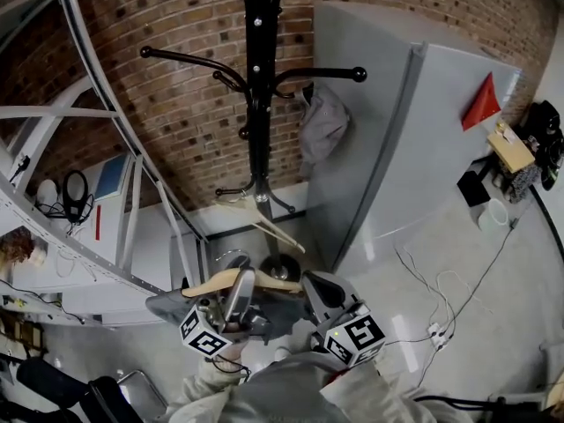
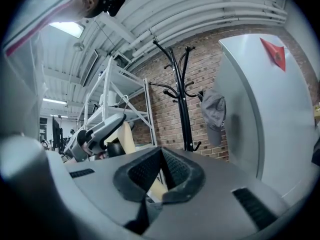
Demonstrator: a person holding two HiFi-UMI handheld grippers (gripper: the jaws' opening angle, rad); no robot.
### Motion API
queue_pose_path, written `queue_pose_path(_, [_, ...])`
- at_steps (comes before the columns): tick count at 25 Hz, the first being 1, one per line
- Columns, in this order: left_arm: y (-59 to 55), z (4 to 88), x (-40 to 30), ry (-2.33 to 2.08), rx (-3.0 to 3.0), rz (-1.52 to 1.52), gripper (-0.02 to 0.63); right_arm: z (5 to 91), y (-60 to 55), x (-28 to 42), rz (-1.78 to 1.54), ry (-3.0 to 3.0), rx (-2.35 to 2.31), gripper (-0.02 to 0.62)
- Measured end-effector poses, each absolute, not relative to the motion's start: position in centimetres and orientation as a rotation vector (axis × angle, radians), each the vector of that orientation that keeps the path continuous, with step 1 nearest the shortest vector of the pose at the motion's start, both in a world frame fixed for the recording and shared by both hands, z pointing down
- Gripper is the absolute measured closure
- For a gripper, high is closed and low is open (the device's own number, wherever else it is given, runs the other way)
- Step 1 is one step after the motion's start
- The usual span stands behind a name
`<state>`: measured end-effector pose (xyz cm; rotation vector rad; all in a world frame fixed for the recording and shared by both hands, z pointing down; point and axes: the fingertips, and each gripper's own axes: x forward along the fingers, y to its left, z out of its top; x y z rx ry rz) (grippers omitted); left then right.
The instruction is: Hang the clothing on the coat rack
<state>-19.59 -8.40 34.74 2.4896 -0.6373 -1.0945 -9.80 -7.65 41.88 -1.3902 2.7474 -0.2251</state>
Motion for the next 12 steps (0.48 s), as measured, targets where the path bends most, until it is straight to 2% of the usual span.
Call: queue_pose_path(12, [-10.8,34.0,-14.4,-0.685,2.499,-1.104,0.486,40.9,-10.4,-5.3,-0.185,2.782,-1.294,0.571])
